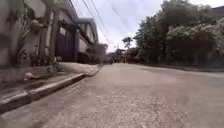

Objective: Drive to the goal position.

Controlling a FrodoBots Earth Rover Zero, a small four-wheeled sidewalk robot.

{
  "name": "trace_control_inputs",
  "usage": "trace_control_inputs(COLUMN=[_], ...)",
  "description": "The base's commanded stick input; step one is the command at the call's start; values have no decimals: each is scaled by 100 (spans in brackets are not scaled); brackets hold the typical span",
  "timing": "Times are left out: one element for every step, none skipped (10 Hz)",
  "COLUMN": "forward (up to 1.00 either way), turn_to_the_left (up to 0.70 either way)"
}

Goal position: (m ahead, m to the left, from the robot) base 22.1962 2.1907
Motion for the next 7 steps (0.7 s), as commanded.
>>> trace_control_inputs(forward=[100,100,100,100,100,100,100], turn_to_the_left=[0,0,0,0,0,0,0])
